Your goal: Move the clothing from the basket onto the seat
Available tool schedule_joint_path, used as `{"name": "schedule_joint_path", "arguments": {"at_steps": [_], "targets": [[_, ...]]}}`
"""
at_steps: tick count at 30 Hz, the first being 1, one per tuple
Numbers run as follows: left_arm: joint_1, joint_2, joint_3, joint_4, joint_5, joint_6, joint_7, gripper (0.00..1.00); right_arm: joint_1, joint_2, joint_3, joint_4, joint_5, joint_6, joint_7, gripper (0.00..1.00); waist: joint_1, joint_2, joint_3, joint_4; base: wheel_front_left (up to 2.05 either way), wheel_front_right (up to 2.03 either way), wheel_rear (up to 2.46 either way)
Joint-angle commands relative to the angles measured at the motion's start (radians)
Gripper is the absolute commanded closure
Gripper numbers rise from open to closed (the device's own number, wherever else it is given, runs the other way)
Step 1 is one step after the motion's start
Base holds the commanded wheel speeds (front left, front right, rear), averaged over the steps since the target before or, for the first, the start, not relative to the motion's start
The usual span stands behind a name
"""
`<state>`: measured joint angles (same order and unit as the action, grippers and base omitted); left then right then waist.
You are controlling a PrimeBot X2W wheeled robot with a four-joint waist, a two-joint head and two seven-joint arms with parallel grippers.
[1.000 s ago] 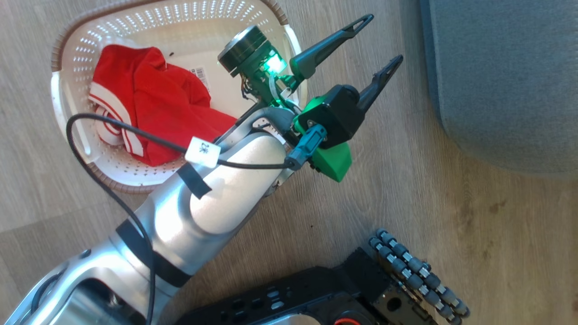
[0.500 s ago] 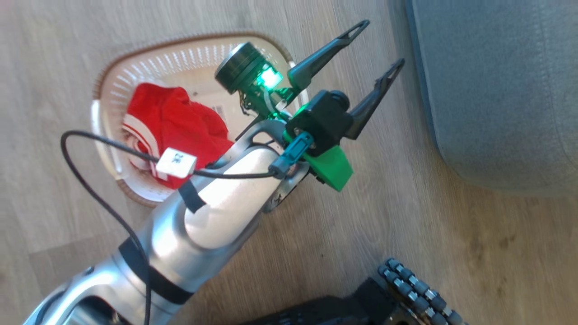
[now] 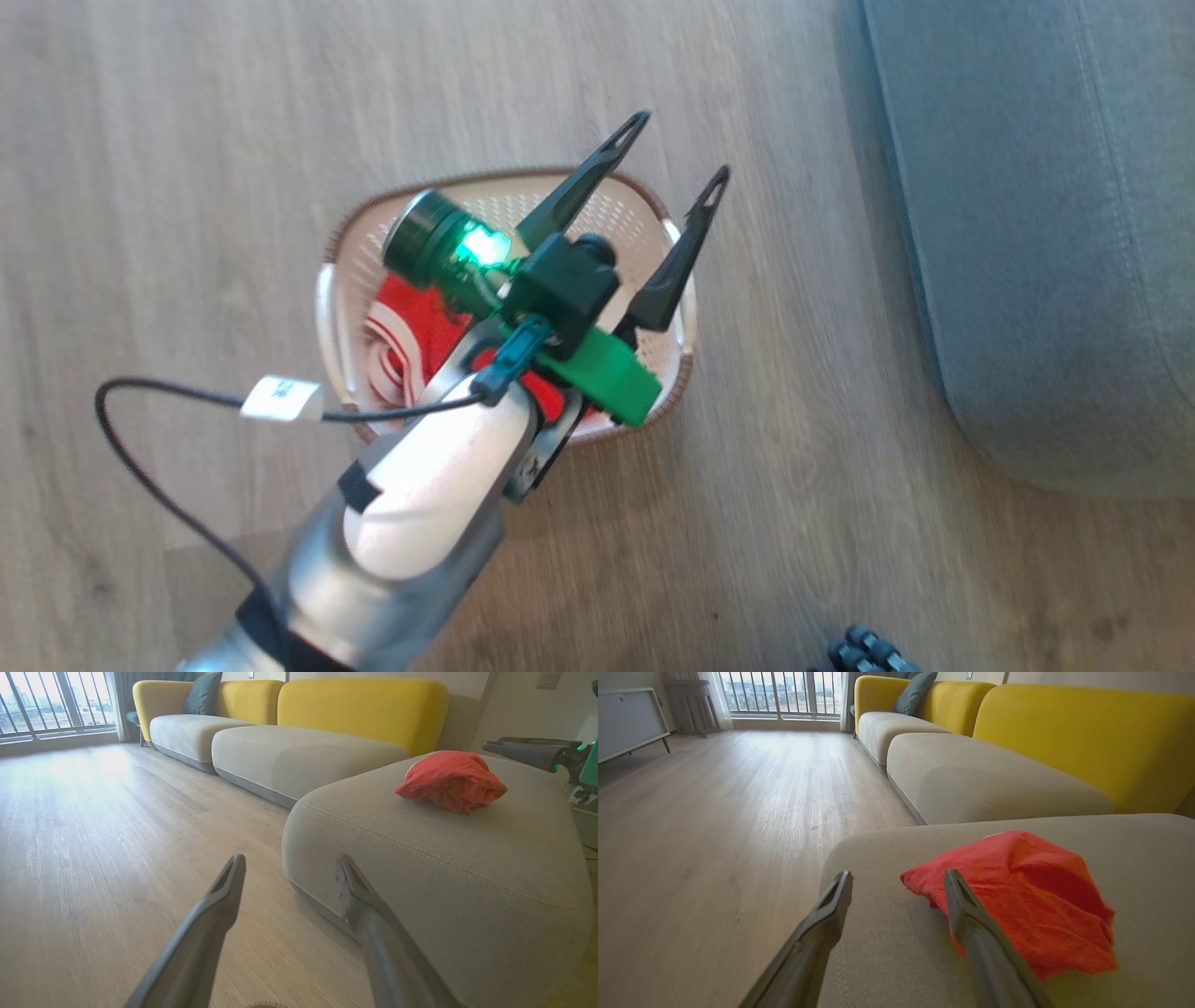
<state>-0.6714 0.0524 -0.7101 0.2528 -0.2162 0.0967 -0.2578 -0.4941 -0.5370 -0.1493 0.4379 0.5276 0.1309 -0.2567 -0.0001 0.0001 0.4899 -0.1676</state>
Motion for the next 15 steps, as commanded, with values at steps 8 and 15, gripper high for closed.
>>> {"name": "schedule_joint_path", "arguments": {"at_steps": [8, 15], "targets": [[0.141, -0.002, 0.146, -0.05, 0.004, -0.015, -0.004, 0.0, 0.147, 0.03, 0.043, -0.146, -0.02, 0.0, -0.005, 0.0, 0.0001, -0.0001, -0.163, 0.125, 0.0, 0.0, 0.0], [0.262, -0.002, 0.258, -0.048, 0.021, -0.028, -0.004, 0.0, 0.224, 0.102, 0.088, -0.191, -0.042, 0.0, -0.005, 0.0, 0.0001, -0.0001, -0.249, 0.174, 0.0, 0.0, 0.0]]}}
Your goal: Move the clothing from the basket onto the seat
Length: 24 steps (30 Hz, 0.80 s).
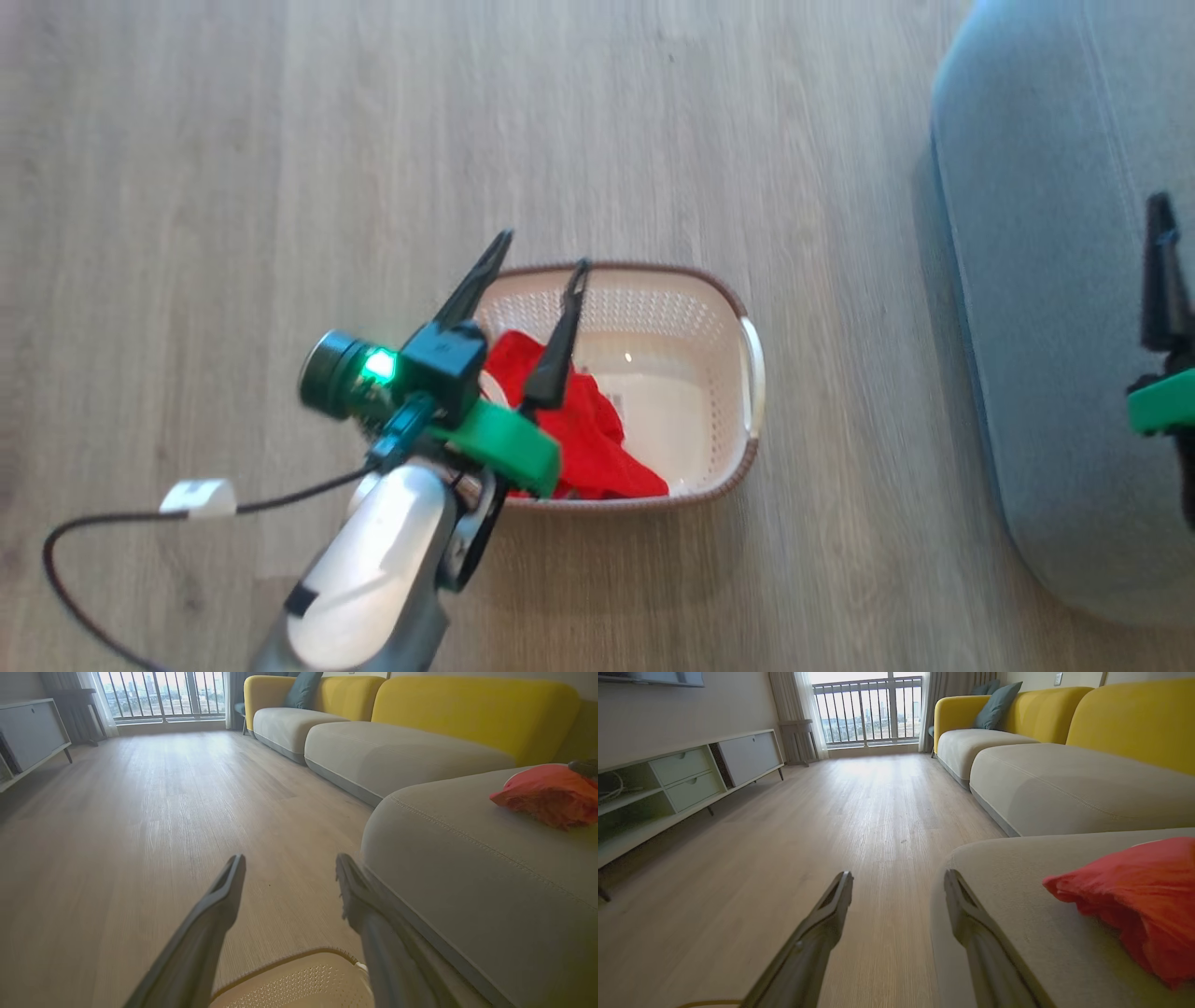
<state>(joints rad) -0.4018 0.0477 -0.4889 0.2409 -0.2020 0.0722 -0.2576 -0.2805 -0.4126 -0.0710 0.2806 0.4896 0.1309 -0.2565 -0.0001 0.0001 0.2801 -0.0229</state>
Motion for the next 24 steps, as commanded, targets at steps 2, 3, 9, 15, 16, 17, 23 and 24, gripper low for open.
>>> {"name": "schedule_joint_path", "arguments": {"at_steps": [2, 3, 9, 15, 16, 17, 23, 24], "targets": [[0.025, 0.003, 0.071, -0.037, 0.015, -0.005, -0.004, 0.0, 0.028, -0.003, 0.025, -0.044, -0.012, 0.0, -0.005, 0.0, 0.0001, -0.0001, -0.063, 0.038, 0.0, 0.0, 0.0], [0.041, 0.003, 0.089, -0.037, 0.017, -0.005, -0.004, 0.0, 0.037, 0.008, 0.032, -0.049, -0.015, 0.0, -0.005, 0.0, 0.0001, -0.0001, -0.075, 0.041, 0.0, 0.0, 0.0], [0.112, 0.003, 0.191, -0.035, 0.039, -0.012, -0.004, 0.0, 0.068, 0.059, 0.088, -0.064, -0.037, 0.0, -0.005, 0.0, 0.0001, -0.0001, -0.12, 0.049, 0.0, 0.0, 0.0], [0.144, 0.003, 0.263, -0.039, 0.057, -0.008, -0.004, 0.0, 0.082, 0.097, 0.122, -0.082, -0.06, 0.0, -0.005, 0.0, 0.0001, -0.0001, -0.135, 0.051, 0.0, 0.0, 0.0], [0.148, 0.003, 0.272, -0.039, 0.059, -0.008, -0.004, 0.0, 0.082, 0.1, 0.125, -0.082, -0.06, 0.0, -0.005, 0.0, 0.0001, -0.0001, -0.135, 0.051, 0.0, 0.0, 0.0], [0.151, 0.003, 0.281, -0.039, 0.063, -0.006, -0.004, 0.0, 0.083, 0.103, 0.13, -0.082, -0.061, 0.0, -0.005, 0.0, 0.0001, -0.0001, -0.137, 0.051, 0.0, 0.0, 0.0], [0.174, 0.003, 0.328, -0.03, 0.079, -0.001, -0.004, 0.0, 0.095, 0.126, 0.153, -0.089, -0.071, 0.0, -0.005, 0.0, 0.0001, -0.0001, -0.155, 0.045, 0.0, 0.0, 0.0], [0.178, 0.003, 0.335, -0.027, 0.081, -0.003, -0.004, 0.0, 0.097, 0.13, 0.158, -0.089, -0.072, 0.0, -0.005, 0.0, 0.0001, -0.0001, -0.16, 0.044, 0.0, 0.0, 0.0]]}}
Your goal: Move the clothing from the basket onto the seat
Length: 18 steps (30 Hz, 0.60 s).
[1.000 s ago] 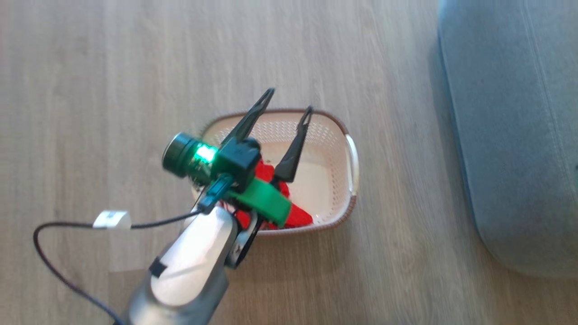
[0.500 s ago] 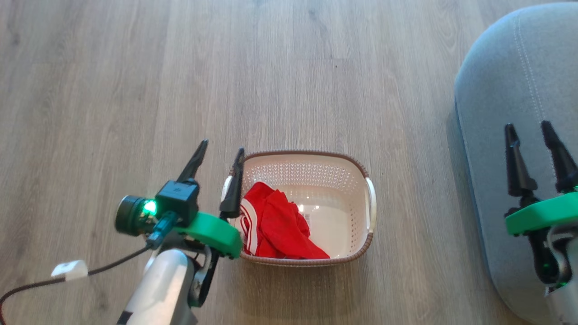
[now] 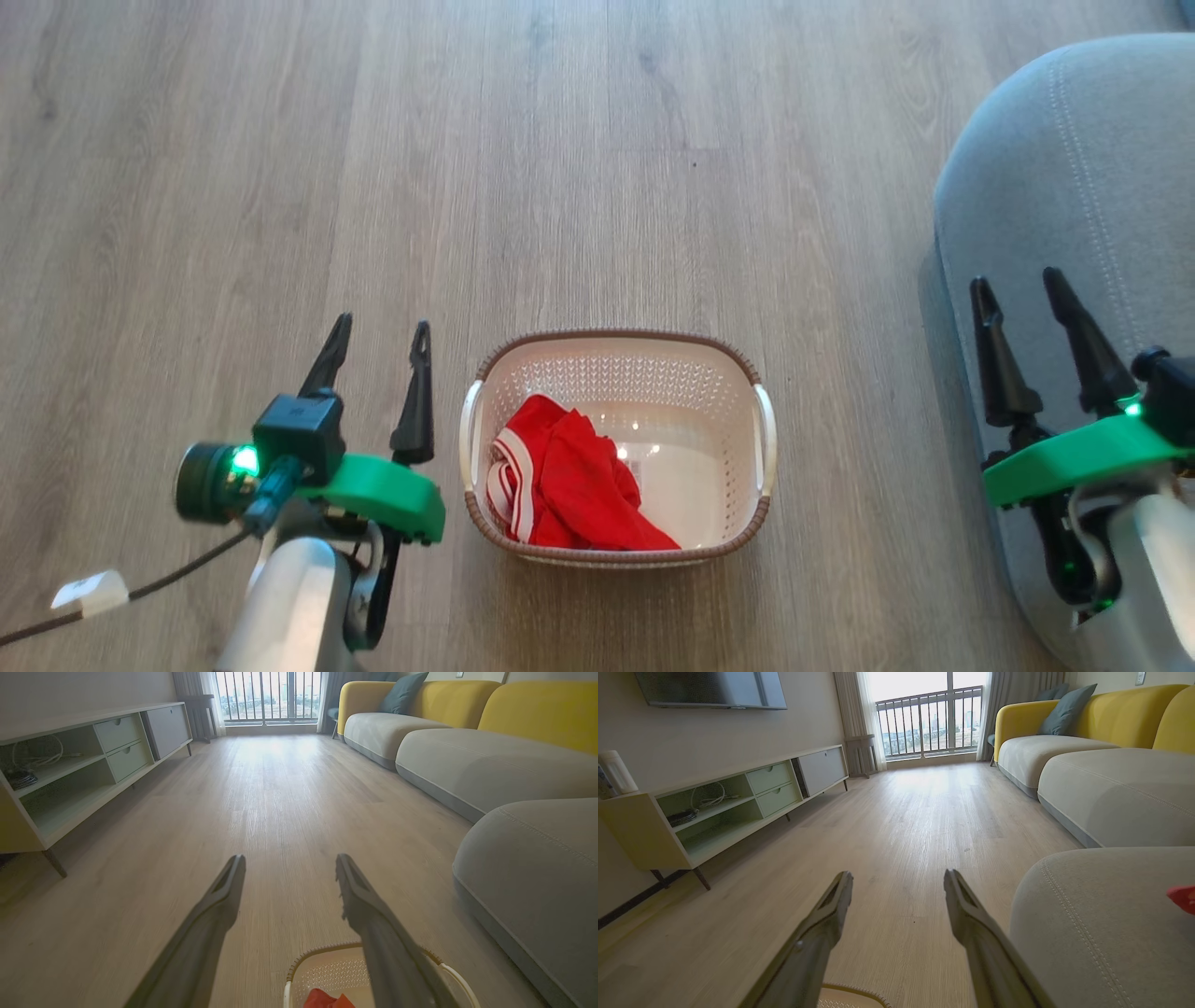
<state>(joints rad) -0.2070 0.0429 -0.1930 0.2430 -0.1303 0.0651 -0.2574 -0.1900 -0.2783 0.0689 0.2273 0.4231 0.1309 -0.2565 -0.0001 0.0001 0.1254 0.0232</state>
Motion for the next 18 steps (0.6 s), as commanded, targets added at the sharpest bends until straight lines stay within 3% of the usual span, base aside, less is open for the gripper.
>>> {"name": "schedule_joint_path", "arguments": {"at_steps": [1, 18], "targets": [[-0.011, 0.007, 0.046, -0.026, 0.011, 0.002, -0.004, 0.0, 0.01, 0.0, 0.025, -0.036, -0.008, 0.0, -0.005, 0.0, 0.0001, -0.0001, -0.011, -0.003, 0.0, 0.0, 0.0], [0.068, 0.007, 0.126, -0.015, 0.038, -0.02, -0.004, 0.0, 0.056, 0.033, 0.053, -0.01, -0.034, 0.0, -0.005, 0.0, 0.0001, -0.0001, -0.082, -0.019, 0.0, 0.0, 0.0]]}}
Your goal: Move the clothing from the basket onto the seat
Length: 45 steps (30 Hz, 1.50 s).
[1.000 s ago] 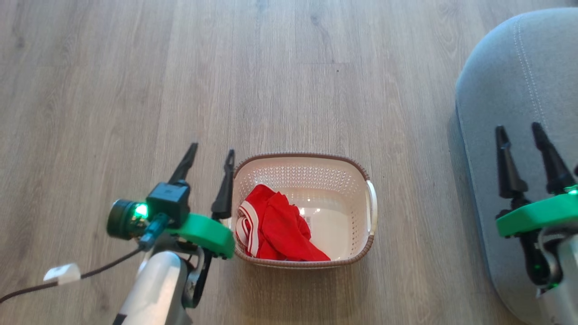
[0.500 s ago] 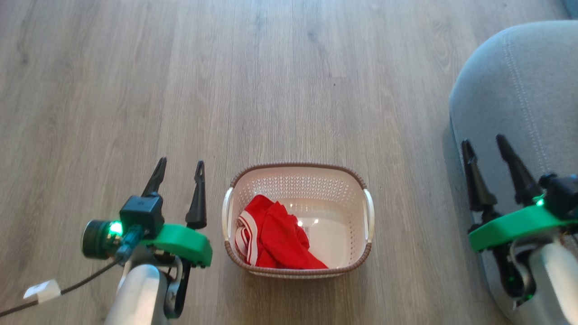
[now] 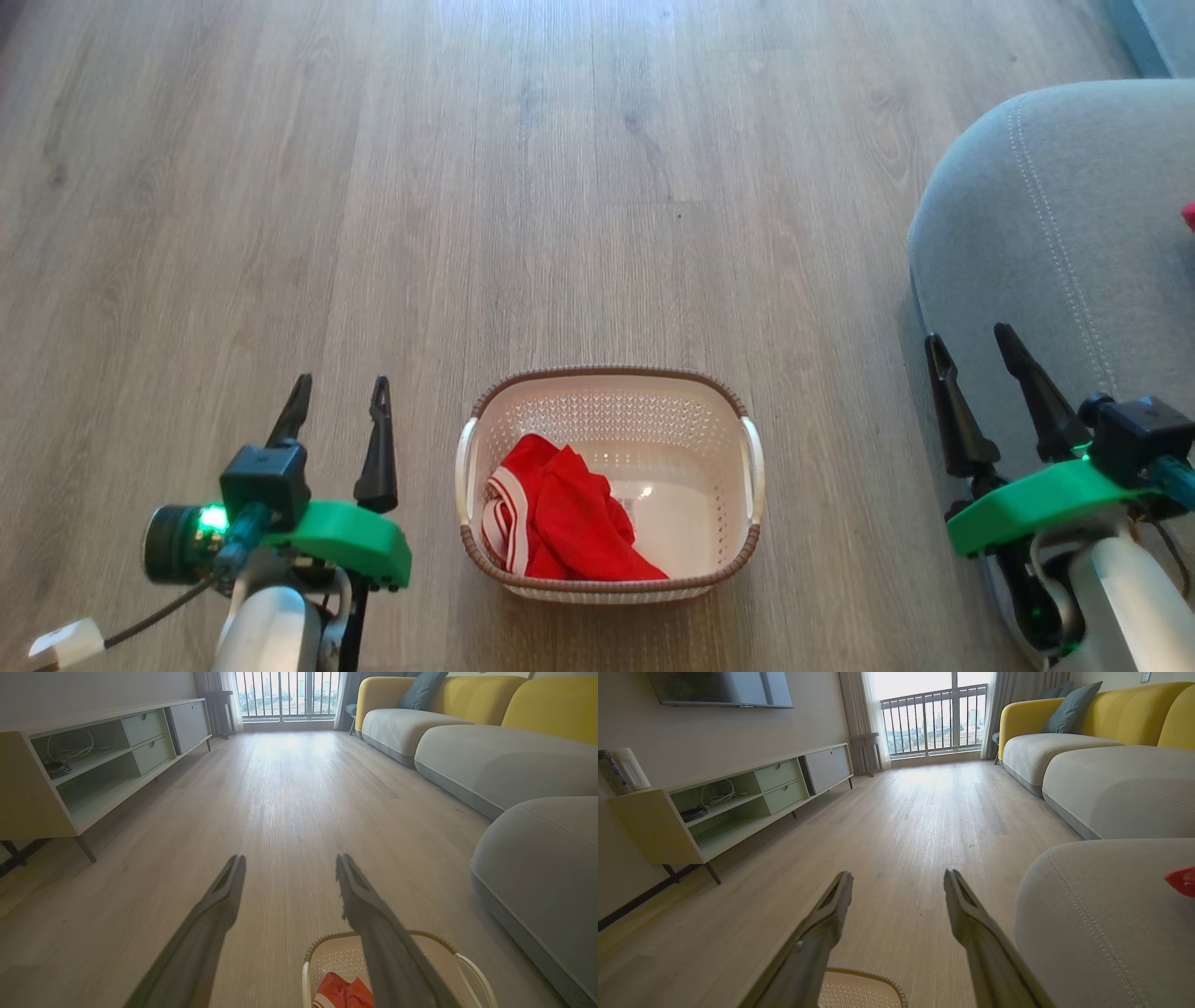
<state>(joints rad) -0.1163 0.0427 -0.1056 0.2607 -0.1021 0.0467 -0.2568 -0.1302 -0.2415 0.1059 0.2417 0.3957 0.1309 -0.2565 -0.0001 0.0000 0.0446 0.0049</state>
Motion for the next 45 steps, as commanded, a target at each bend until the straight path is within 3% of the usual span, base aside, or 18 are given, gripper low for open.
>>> {"name": "schedule_joint_path", "arguments": {"at_steps": [1, 22, 36, 45], "targets": [[-0.02, 0.008, 0.042, -0.034, 0.011, -0.003, -0.005, 0.0, -0.003, -0.003, 0.017, -0.023, -0.007, 0.0, -0.005, 0.0, 0.0001, 0.0, -0.003, -0.001, 0.0, 0.0, 0.0], [-0.009, 0.008, -0.018, -0.007, -0.009, 0.004, -0.005, 0.0, -0.025, 0.003, 0.014, -0.048, 0.008, 0.0, -0.005, 0.0, 0.0001, 0.0, 0.053, -0.018, 0.0, 0.0, 0.0], [-0.151, 0.008, -0.218, 0.144, -0.062, 0.051, -0.005, 0.0, -0.152, -0.036, 0.034, -0.144, 0.066, 0.0, -0.005, 0.0, 0.0001, 0.0, 0.304, -0.085, 0.0, 0.0, 0.0], [-0.365, 0.008, -0.398, 0.375, -0.066, 0.069, -0.005, 0.0, -0.253, -0.067, 0.059, -0.205, 0.102, 0.0, -0.005, 0.0, 0.0001, 0.0, 0.512, -0.137, 0.0, 0.0, 0.0]]}}
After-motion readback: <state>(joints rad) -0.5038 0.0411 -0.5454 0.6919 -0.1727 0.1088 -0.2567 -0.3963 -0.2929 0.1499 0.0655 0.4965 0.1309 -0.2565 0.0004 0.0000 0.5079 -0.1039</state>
